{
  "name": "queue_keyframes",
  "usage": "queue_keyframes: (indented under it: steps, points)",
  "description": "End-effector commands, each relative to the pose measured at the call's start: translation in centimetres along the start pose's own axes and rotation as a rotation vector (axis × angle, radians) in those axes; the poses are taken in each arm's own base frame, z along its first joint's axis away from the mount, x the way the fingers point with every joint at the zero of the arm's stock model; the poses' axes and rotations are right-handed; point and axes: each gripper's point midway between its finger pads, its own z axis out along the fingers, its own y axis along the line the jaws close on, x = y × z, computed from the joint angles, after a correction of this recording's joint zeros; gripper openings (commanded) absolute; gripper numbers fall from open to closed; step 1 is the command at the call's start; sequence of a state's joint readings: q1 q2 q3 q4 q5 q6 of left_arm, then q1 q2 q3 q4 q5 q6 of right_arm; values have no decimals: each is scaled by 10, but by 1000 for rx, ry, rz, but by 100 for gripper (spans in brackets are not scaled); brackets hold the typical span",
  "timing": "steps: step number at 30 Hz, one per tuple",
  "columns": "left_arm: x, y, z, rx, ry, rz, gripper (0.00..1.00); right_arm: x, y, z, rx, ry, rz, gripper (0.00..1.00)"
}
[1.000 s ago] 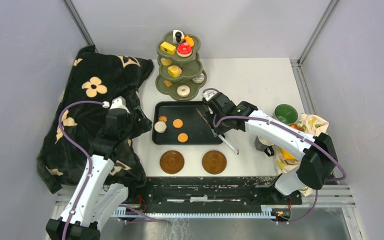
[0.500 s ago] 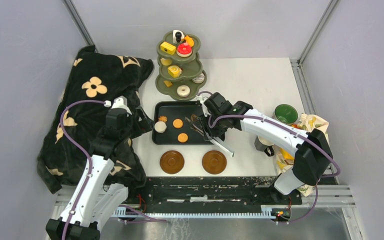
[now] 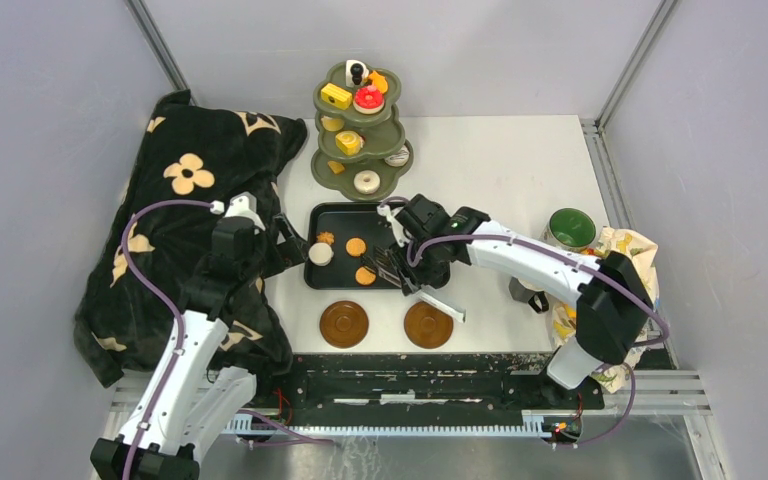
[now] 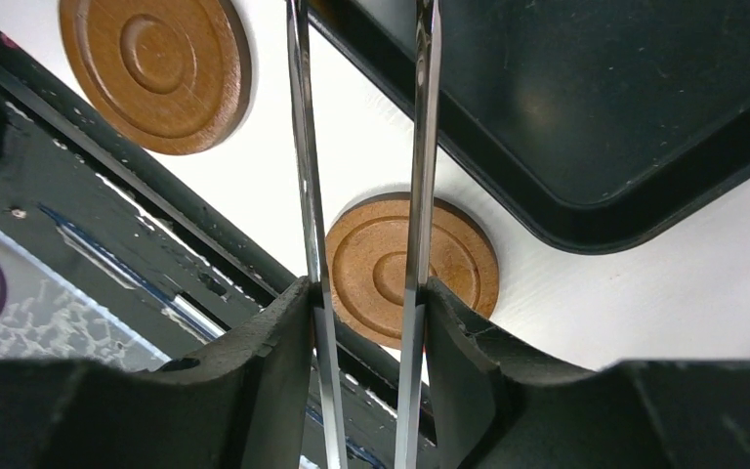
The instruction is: Serve the afternoon tea
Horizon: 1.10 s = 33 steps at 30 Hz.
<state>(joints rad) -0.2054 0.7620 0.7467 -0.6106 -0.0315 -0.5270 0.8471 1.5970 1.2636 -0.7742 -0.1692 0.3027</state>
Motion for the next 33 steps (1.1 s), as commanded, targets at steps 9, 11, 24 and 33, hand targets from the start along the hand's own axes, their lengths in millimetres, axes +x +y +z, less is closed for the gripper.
queue_keyframes:
  steps: [9,11,24,33]
  points:
    - [-19,-2,-5,0,-85,28,99,-38,-1,19,149,-77,-12,50]
    - [-17,-1,-4,1,-82,22,99,-46,-3,23,172,-91,-7,50]
    - [-16,0,0,-7,-78,17,99,-65,4,48,149,-93,-7,52]
    - [-17,1,-2,-9,-84,15,99,-70,6,54,152,-80,-23,52]
